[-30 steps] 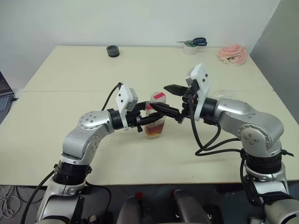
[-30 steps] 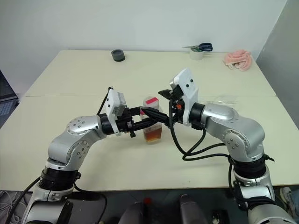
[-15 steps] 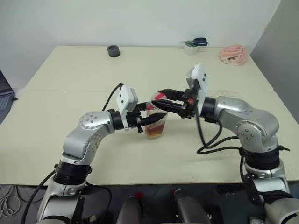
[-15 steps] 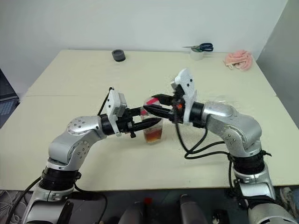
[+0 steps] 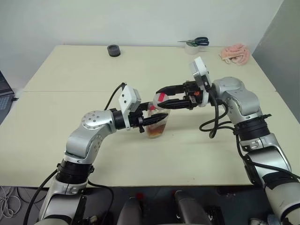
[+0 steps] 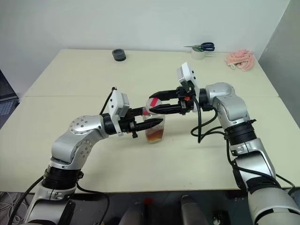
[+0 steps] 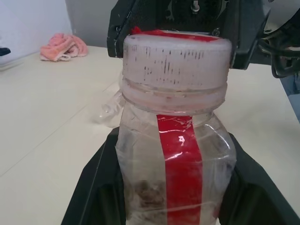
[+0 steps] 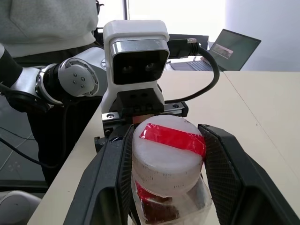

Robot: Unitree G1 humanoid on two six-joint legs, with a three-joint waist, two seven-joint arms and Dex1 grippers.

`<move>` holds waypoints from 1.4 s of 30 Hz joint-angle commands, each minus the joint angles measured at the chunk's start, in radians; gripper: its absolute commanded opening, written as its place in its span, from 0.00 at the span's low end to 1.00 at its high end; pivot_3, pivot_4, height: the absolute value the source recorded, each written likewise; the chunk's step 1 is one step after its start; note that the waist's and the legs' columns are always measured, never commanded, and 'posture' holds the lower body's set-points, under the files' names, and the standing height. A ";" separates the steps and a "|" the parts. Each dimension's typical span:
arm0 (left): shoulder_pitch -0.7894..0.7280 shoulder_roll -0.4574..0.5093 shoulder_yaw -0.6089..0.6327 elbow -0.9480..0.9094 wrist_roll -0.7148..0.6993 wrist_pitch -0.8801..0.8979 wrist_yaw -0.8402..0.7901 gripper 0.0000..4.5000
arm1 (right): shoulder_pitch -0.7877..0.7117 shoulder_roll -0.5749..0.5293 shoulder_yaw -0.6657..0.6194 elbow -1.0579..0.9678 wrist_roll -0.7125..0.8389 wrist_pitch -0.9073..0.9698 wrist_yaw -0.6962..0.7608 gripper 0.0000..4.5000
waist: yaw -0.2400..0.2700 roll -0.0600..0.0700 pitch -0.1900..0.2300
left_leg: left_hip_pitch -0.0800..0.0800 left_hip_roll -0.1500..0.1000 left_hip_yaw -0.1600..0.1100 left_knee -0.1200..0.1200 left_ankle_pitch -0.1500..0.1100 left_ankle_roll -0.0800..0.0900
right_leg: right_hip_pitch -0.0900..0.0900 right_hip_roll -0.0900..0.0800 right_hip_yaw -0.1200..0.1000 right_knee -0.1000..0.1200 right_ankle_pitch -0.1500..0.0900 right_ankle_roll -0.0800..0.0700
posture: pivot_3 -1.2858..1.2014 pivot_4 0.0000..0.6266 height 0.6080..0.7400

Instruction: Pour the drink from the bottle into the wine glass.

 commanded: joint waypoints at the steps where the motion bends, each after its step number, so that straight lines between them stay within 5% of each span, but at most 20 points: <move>1: -0.022 -0.003 0.032 -0.044 -0.024 -0.012 0.000 0.42 | -0.018 -0.018 -0.021 -0.058 0.009 0.065 0.006 0.57 | 0.001 0.000 0.000 | 0.000 0.000 0.000 0.000 0.000 0.000 | 0.000 0.000 0.000 0.000 0.000 0.000 | 0.52 0.24 1.00; 7: -0.045 -0.014 0.023 -0.009 -0.018 -0.030 -0.016 0.42 | 0.013 -0.040 -0.042 -0.154 -0.002 0.116 -0.054 1.00 | 0.001 0.000 0.000 | 0.000 0.000 -0.001 0.002 0.000 0.000 | 0.000 0.001 0.000 0.001 0.000 0.000 | 0.52 0.24 1.00; 20: -0.056 -0.083 0.009 0.036 -0.004 -0.081 -0.030 0.42 | 0.170 0.074 -0.191 -0.697 0.113 0.513 -0.647 1.00 | 0.001 0.000 0.000 | -0.001 0.000 -0.002 0.001 0.000 0.000 | 0.000 0.001 0.000 0.002 0.000 0.000 | 0.52 0.24 1.00; 27: -0.070 -0.090 0.007 0.054 -0.004 -0.091 -0.039 0.42 | 0.179 0.116 -0.132 -0.748 0.032 0.557 -0.845 1.00 | 0.003 0.000 0.000 | 0.000 0.000 -0.001 0.003 0.000 0.000 | 0.000 0.001 0.000 0.001 -0.003 0.005 | 0.52 0.24 1.00; 42: -0.048 -0.082 0.021 0.023 -0.005 -0.080 -0.027 0.42 | 0.215 0.104 -0.158 -0.718 0.032 0.564 -0.899 1.00 | 0.002 0.000 0.000 | -0.001 0.000 -0.001 0.002 0.000 0.000 | 0.000 0.002 0.000 0.001 -0.003 0.005 | 0.52 0.24 1.00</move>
